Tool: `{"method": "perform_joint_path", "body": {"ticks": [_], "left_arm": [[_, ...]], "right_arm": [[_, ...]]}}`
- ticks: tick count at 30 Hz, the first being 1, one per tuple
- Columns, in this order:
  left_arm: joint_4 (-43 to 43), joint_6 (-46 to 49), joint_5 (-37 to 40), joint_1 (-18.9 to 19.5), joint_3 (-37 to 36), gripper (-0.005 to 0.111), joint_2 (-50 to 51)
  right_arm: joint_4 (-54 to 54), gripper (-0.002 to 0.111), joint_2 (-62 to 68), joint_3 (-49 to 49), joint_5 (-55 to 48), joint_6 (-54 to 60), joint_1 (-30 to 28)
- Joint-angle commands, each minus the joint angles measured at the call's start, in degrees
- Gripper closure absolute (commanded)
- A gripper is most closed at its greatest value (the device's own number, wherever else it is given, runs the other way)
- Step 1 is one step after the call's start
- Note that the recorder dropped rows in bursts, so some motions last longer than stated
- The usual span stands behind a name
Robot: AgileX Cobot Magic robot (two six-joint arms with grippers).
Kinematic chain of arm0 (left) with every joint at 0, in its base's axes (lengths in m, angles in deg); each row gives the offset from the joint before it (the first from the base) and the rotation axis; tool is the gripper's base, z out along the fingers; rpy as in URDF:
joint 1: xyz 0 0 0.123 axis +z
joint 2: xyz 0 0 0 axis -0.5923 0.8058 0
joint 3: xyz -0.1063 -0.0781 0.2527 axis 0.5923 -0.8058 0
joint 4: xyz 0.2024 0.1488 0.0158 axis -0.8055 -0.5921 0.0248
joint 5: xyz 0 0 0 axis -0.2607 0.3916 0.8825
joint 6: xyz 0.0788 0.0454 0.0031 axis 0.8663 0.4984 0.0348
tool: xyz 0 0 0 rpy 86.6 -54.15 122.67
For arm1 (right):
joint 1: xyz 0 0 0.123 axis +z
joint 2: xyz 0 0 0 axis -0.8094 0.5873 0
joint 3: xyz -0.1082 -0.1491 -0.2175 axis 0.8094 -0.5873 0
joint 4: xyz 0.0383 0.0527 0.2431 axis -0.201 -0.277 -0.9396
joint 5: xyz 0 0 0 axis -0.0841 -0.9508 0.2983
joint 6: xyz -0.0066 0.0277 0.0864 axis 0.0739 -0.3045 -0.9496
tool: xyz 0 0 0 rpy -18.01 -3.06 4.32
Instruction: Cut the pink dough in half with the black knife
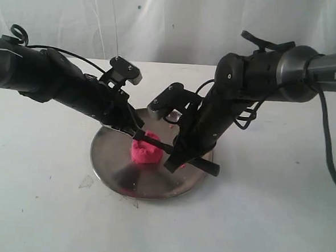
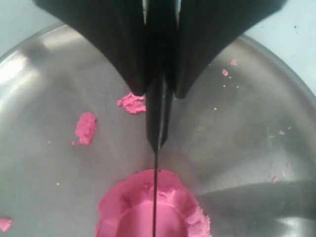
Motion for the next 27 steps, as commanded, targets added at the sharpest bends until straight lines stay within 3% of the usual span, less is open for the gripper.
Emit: {"method": "perform_joint_path", "body": {"ticks": [1, 14, 20, 27], "left_arm": [[0.82, 0.43, 0.80, -0.19, 0.23, 0.107, 0.86], [0.70, 0.43, -0.28, -0.19, -0.13, 0.107, 2.68], [0.70, 0.43, -5.83, -0.09, -2.61, 0.107, 2.68], [0.70, 0.43, -4.59, -0.09, -2.61, 0.107, 2.68]], "right_arm": [[-0.14, 0.108, 0.73, 0.35, 0.76, 0.47, -0.02], [-0.14, 0.108, 2.37, 0.35, 1.81, 0.35, -0.02], [-0.14, 0.108, 3.66, 0.35, 1.81, 0.35, -0.02], [-0.14, 0.108, 3.65, 0.35, 2.27, -0.21, -0.02]]}}
